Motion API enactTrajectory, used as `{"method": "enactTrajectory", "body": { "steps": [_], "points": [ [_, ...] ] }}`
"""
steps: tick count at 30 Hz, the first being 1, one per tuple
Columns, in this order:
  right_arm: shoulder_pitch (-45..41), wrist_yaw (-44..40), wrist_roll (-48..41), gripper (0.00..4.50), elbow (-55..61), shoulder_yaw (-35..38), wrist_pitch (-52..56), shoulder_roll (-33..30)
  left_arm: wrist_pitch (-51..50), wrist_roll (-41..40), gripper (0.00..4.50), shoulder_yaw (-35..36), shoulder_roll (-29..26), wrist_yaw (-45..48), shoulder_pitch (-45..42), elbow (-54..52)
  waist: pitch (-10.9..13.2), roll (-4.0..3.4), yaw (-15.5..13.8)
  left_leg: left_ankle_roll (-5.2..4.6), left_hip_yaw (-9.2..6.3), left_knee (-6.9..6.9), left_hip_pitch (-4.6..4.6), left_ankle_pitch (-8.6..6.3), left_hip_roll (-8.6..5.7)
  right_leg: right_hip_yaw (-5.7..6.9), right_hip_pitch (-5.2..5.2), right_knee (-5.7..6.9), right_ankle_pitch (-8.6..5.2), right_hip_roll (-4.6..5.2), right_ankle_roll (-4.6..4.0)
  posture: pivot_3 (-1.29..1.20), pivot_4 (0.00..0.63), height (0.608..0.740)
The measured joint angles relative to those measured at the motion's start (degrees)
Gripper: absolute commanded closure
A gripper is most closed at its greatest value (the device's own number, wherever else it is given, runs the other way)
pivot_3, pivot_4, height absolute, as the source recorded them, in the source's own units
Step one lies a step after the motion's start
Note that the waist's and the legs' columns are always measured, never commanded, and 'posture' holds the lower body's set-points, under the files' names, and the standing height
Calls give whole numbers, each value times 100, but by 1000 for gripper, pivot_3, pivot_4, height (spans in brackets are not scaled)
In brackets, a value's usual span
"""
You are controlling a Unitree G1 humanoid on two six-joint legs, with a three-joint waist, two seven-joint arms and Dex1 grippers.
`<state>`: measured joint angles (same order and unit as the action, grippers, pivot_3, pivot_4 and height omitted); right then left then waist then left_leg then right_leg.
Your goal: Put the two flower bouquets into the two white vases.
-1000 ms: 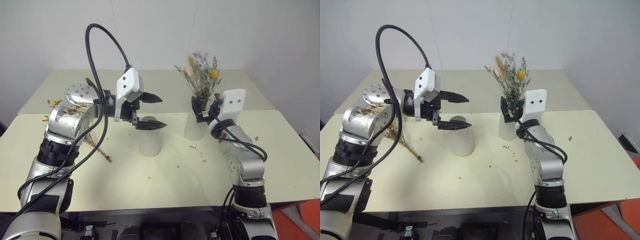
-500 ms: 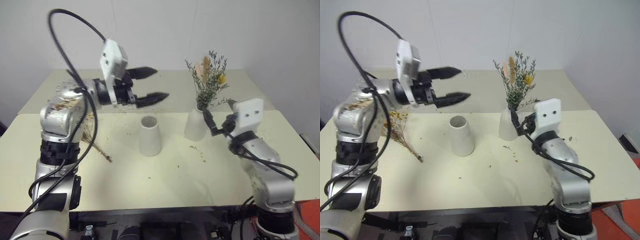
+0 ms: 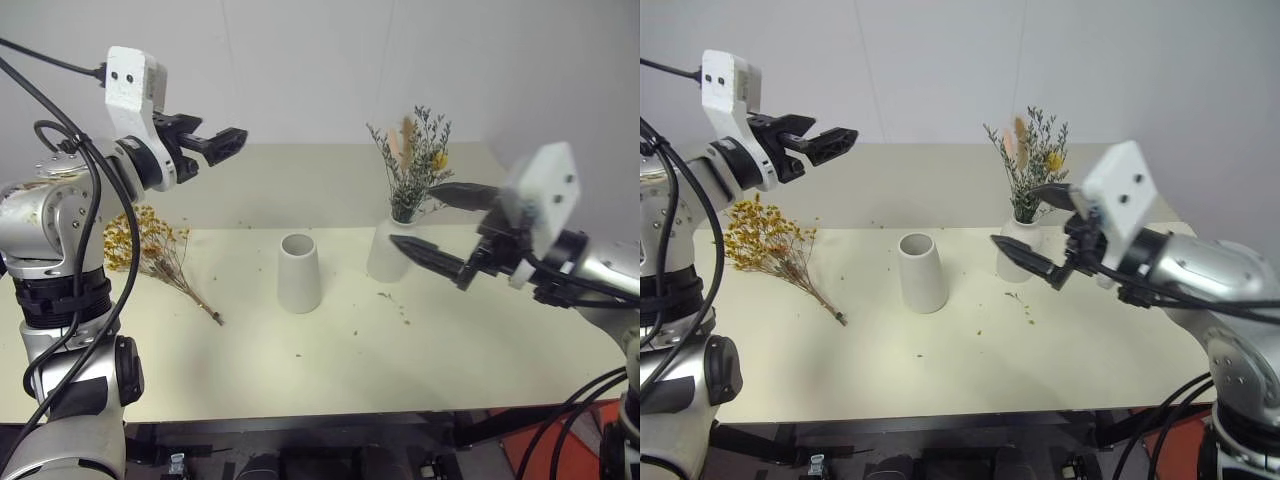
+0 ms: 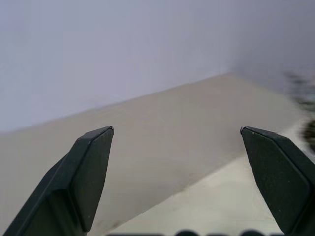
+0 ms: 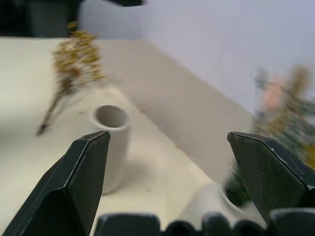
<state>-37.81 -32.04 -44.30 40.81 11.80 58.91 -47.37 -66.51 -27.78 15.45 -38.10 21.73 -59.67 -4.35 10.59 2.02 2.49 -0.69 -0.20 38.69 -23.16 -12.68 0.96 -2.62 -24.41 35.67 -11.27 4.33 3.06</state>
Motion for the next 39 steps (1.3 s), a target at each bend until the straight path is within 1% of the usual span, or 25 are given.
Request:
{"method": "enactTrajectory", "body": {
  "steps": [2, 5, 8, 10, 12, 17, 19, 25, 30, 34, 39],
  "points": [
    [-490, -191, -39, 17, -401, -459, 92, 2, -641, 171, 0, 48, 52, -532, -222, -23, 2, 3, -8, 0, -1, 1, -7, 0, -3, 1, -4, -1, 0, 2, 0, 0, 150, 740],
    [-1225, -562, 80, 17, -1013, -1168, 82, 77, -1382, 654, 0, 5, 180, -1336, -355, -262, 2, 3, -10, 1, 0, 1, -10, 0, -8, -1, -7, 1, 2, 7, -2, 0, 150, 740],
    [-1703, -1022, 419, 17, -1513, -1887, -134, 174, -2174, 1091, 0, 121, 549, -1951, -412, -322, 2, 3, -35, 1, -4, 1, -14, 0, -9, 4, -10, 3, 3, 7, -3, 0, 150, 740],
    [-1892, -1323, 657, 17, -1826, -2243, -341, 260, -2498, 1266, 0, 190, 749, -2291, -411, -327, 3, 5, -43, 1, -6, 2, -18, 0, -9, 5, -13, 4, 4, 7, -6, 0, 150, 740],
    [-2033, -1642, 917, 17, -2156, -2489, -632, 307, -2568, 1441, 0, 427, 991, -2668, -407, -385, 3, 5, -42, 2, -5, 2, -20, 0, -9, 4, -17, 4, 18, 9, -28, 0, 150, 740],
    [-2434, -2150, 1366, 17, -2822, -2711, -1094, 527, -2568, 1894, 0, 1371, 1676, -3671, -407, -356, 4, 6, -30, 3, -5, 0, -21, -1, -9, 4, -26, 11, 27, 9, -42, 0, 150, 740],
    [-2642, -2403, 1606, 17, -3194, -2827, -1391, 693, -2568, 2146, 0, 1884, 1988, -4075, -439, -249, 4, 6, -18, 6, -5, 0, -20, 1, -9, 3, -28, 18, 29, 9, -44, 0, 150, 740],
    [-2849, -2825, 2115, 17, -3852, -3121, -1969, 1129, -2569, 2541, 0, 2676, 2633, -4642, -492, -119, 3, 7, -47, 19, -7, 1, -29, 0, -12, 5, -33, 17, 30, 11, -43, 0, 150, 740],
    [-2846, -2886, 2291, 17, -3910, -3125, -2024, 1227, -2569, 2797, 0, 2924, 2979, -4770, -499, -119, 3, 8, -97, 41, -10, 1, -70, 3, -13, 5, -77, 24, 38, 13, -47, 0, 150, 740],
    [-2765, -2816, 2344, 17, -3827, -3077, -1980, 1236, -2569, 3053, 0, 3077, 3163, -4727, -511, 41, 3, 8, -122, 46, -11, -5, -71, 2, -13, 5, -82, 24, 39, 12, -49, 0, 150, 740],
    [-2619, -2643, 2392, 17, -3615, -2970, -1832, 1234, -2570, 3763, 0, 3124, 3633, -4581, -509, 148, 3, 8, -153, 47, -11, -4, -71, 3, -13, 7, -79, 23, 40, 11, -49, 0, 150, 740]
  ]
}}
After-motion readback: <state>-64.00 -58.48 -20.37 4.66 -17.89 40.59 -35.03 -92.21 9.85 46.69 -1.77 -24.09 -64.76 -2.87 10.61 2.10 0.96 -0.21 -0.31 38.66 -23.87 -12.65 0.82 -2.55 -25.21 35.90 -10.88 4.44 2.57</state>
